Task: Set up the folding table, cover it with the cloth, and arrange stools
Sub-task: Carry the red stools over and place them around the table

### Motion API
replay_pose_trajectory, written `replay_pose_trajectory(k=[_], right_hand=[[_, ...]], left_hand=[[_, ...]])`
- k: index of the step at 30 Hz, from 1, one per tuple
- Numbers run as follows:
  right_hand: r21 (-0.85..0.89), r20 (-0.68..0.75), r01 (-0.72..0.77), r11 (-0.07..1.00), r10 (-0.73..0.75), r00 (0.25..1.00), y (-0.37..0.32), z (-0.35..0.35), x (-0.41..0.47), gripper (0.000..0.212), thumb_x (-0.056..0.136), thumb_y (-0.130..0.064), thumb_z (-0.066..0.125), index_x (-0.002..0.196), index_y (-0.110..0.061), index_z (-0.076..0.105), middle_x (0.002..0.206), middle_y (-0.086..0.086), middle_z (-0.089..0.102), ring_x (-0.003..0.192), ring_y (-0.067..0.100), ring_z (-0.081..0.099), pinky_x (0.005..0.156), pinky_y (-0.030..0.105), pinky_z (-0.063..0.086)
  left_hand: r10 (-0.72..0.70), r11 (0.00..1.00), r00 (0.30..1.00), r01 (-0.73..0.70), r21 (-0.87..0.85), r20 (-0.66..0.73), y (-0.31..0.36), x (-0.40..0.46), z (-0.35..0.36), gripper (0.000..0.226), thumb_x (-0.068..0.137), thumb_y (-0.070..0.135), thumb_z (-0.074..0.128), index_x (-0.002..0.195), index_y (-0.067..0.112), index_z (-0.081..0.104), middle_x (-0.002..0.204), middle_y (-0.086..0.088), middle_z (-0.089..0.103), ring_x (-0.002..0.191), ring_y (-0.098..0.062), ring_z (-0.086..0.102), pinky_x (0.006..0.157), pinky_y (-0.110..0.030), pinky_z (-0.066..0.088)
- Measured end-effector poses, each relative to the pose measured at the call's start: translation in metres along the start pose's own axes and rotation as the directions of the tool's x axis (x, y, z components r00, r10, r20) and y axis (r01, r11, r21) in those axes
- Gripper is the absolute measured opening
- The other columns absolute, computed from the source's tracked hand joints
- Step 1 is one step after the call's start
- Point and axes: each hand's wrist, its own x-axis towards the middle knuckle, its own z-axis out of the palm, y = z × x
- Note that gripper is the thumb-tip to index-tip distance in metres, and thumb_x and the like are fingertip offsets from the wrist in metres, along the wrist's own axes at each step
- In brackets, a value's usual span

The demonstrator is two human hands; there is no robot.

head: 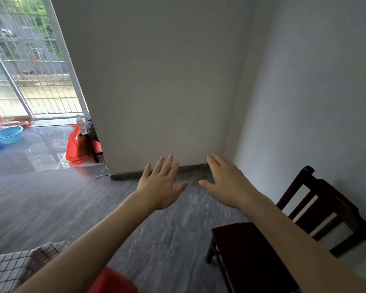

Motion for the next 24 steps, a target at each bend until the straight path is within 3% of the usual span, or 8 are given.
replay_pose_trajectory(k=[5, 10, 24], right_hand=[[-0.032, 0.08, 0.087, 0.996, -0.085, 0.993, 0.029, 0.0, 0.061, 0.081, 0.096, -0.052, 0.045, 0.156, -0.013, 0.009, 0.164, 0.006, 0.005, 0.149, 0.022, 0.009, 0.12, 0.041, 0.016], [-0.061, 0.07, 0.155, 0.986, -0.15, 0.986, 0.046, -0.016, 0.127, 0.08, 0.093, -0.05, 0.049, 0.154, -0.011, 0.015, 0.163, 0.007, 0.011, 0.147, 0.024, 0.016, 0.118, 0.042, 0.021], [-0.049, 0.156, 0.359, 0.932, -0.348, 0.925, -0.005, 0.016, 0.294, 0.083, 0.092, -0.053, 0.049, 0.156, -0.017, 0.01, 0.164, 0.002, 0.007, 0.149, 0.023, 0.012, 0.12, 0.045, 0.017]], left_hand=[[-0.091, 0.996, 0.996, 0.091, 0.014, -0.002, -0.012, 0.056, 0.007, 0.078, 0.092, 0.07, 0.009, 0.154, 0.025, -0.008, 0.161, 0.004, -0.02, 0.147, -0.016, -0.019, 0.117, -0.048, -0.007], [-0.177, 0.984, 0.983, 0.177, -0.003, -0.049, -0.027, 0.098, -0.004, 0.08, 0.09, 0.072, 0.007, 0.154, 0.027, -0.008, 0.161, 0.005, -0.019, 0.147, -0.016, -0.018, 0.118, -0.048, -0.007], [-0.392, 0.919, 0.919, 0.391, -0.042, -0.035, -0.137, 0.17, -0.007, 0.077, 0.094, 0.068, 0.015, 0.155, 0.026, -0.006, 0.161, 0.003, -0.018, 0.148, -0.017, -0.016, 0.12, -0.049, -0.003]])
